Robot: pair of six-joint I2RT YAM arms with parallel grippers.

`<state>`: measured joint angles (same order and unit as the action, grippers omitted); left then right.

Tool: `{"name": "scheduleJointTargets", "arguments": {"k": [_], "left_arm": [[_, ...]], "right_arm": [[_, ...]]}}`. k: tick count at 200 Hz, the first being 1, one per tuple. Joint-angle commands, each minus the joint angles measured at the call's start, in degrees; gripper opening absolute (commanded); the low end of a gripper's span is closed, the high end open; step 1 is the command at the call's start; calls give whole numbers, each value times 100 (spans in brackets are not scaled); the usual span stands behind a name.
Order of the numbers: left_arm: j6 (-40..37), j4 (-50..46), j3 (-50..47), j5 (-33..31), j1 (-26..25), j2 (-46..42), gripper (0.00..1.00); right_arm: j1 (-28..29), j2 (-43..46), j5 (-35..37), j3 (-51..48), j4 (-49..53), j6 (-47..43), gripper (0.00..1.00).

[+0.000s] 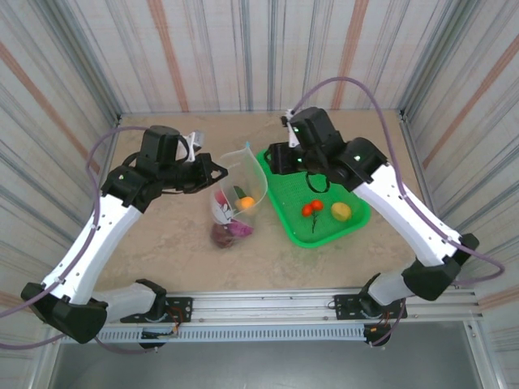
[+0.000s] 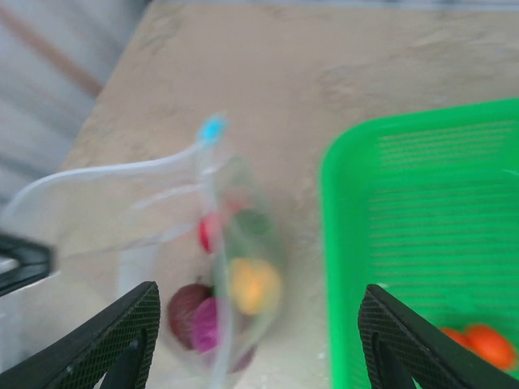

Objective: Place the food in the zip-top bag and seal the zipper

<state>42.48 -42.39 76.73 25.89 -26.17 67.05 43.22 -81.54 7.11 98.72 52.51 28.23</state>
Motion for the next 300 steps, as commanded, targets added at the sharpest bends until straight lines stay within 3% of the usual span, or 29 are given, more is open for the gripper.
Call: {"name": "scheduleJointTargets", "arguments": {"k": [1,53,101,219,266,300], "left_arm": [[92,174,-168,-12,60,-198,0],[94,332,-483,69,132,-353,0],[-6,384,-598,77,139,-407,0],[-291,91,-457,-158,126,-390,0],[-251,64,-483,-146,121,-403,0],[-227,91,-492,-91,130,-401,0]], "right_arm": [[-438,182,1009,-583,716,620,67],[-1283,534,818,-2314,831,841,68],[-1741,-82,841,-3114,546,605,74],[-1944,-1496,1184,-3381,-66,103,84],[-2016,-1777,1242,-3368,-70,-38,82],[-2013,-1887,876,-3471,-338,-177,80]]}}
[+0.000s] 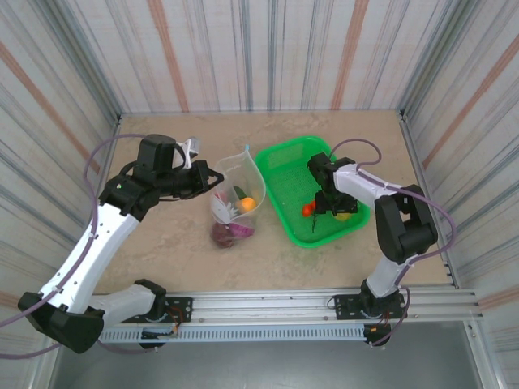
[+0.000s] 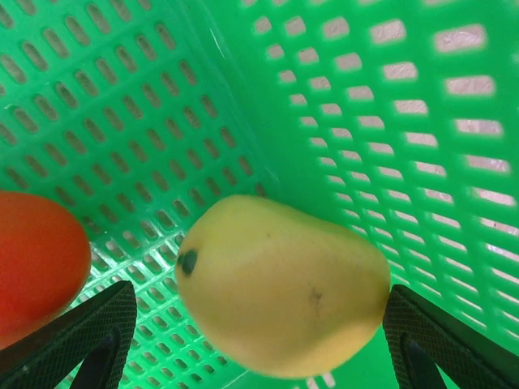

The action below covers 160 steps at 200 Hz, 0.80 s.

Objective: Place the food in the zip-top bag and seal the zipper

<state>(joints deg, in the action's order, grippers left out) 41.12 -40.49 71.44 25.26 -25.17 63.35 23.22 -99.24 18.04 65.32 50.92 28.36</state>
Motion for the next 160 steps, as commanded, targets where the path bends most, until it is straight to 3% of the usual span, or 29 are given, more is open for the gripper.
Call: {"name": "scheduleJointTargets", "arguments": {"k": [1,39,104,160], "left_arm": [[-89,-99,37,-24,30,-32,0],[-67,-134,44,-18,27,-43,0],[-47,-152,103,32,21,58,0],[-33,-75,45,56,21,104,0]], "right_arm": [[-16,-119,-224,-132,-183,-195,80],[-46,-199,-604,-186,-493,-277,76],[-62,-475,-483,130,-619,-548,69],[-98,-594,-565,271,-724,-534,45]]}}
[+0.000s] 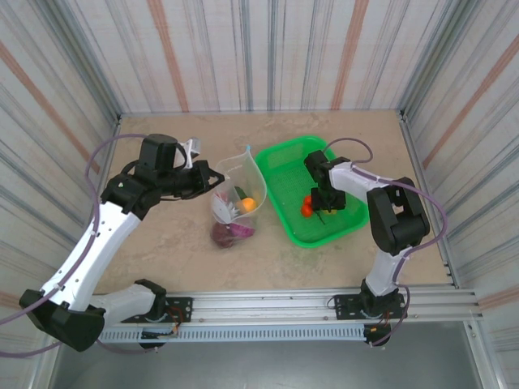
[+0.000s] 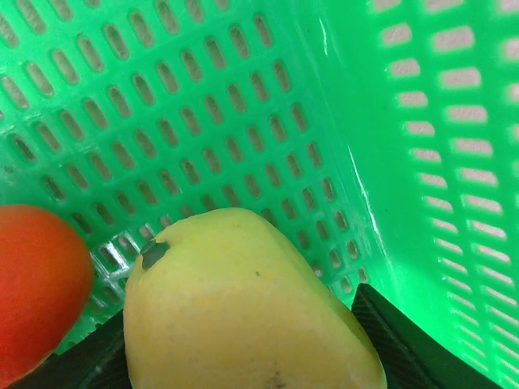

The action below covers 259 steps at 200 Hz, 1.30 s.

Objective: Place the food in the zip-top bag and seal the zipper

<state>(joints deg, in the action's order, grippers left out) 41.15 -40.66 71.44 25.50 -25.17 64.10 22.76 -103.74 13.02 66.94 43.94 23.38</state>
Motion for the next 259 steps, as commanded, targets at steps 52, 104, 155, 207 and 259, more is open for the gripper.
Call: {"name": "scheduleJointTargets", "arguments": {"k": [52,104,155,207,259], "left_arm": [[-31,-20,37,2,47,33,0],[-23,32,79,-13,73,77,0],[-11,58,167,-26,73,157,0],[78,118,285,52,73,277,0],[155,155,379,136,73,326,0]], "right_arm": [[-26,273,28,173,77,92,32],[7,919,157,223,330,305,30],[343,1800,-21,649,660,534,31],[1086,2583,-735,1431,582,291,32],[1433,2479,-2565,2438,336,149,32]]}}
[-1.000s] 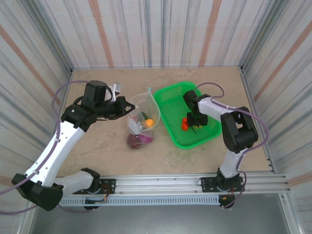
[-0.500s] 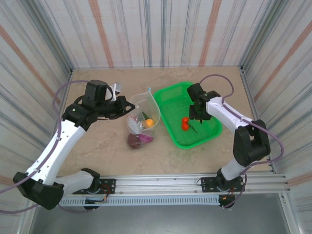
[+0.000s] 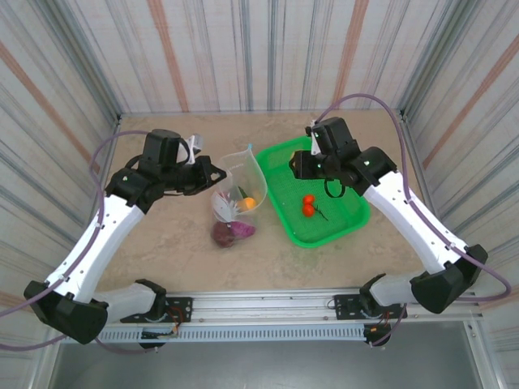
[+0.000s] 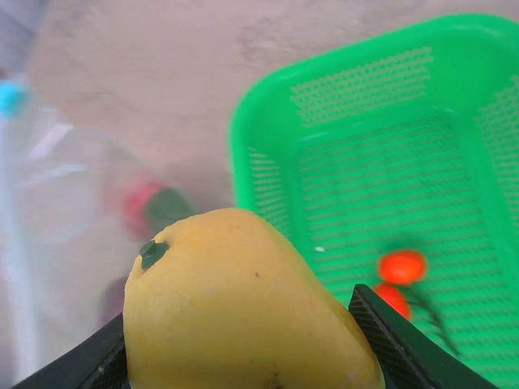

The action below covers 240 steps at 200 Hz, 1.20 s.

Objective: Place the food in the zip-top bag and seal the zipper

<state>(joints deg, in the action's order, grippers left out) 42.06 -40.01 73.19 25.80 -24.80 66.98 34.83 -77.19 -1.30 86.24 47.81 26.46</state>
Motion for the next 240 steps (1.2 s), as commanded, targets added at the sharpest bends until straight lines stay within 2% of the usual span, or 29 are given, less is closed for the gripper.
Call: {"name": "scheduleJointTargets", "arguments": {"k": [1,47,89,139,171,198,240], "left_arm": [[64,85,205,103,36,40,0],[186,82,178,111,36,-26,0],[235,45,123,74,28,-124,0],[197,-79,213,-5,28,-291,0],[179,-156,158,-25,21,-369,0],[149,-303,202,-98,23,-403,0],[109,-404,320,-167,28,-344,0]], "right_arm": [[253,-203,-1165,534,-51,-168,32],[1042,-996,-1949,1438,-44,-557,34],[1350,-1585,-1544,1590,242,-773,33],[1430,-2002,38,1702,986,-490,33],[1468,-2076,676,1796,1265,-396,34],[1507,-2137,669,1896,1322,-489,37],[1580,-2148,605,2011,1329,-520,53]]}}
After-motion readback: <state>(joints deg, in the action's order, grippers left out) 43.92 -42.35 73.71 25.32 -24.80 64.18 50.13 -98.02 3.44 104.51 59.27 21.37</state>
